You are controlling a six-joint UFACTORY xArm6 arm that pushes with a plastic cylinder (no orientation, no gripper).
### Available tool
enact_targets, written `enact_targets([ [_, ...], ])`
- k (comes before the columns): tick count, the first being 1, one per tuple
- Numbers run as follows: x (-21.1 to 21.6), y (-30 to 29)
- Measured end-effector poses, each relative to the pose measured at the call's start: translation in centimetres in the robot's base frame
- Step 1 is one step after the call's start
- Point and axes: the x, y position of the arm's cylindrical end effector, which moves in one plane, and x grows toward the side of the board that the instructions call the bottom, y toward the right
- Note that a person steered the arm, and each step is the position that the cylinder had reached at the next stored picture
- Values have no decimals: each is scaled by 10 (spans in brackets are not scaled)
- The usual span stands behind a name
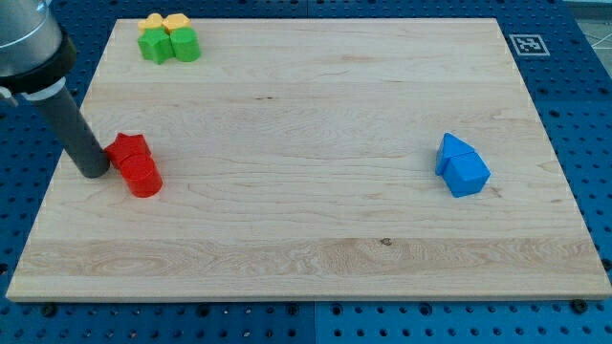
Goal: Slide red circle along with the red star towards the top left
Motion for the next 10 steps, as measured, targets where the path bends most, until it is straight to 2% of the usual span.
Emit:
enact_targets([
  [2, -4, 25],
  [3, -6, 18],
  [4, -5, -15],
  [6, 26, -17],
  [7, 50, -6],
  [8, 68, 28],
  [10, 56, 47],
])
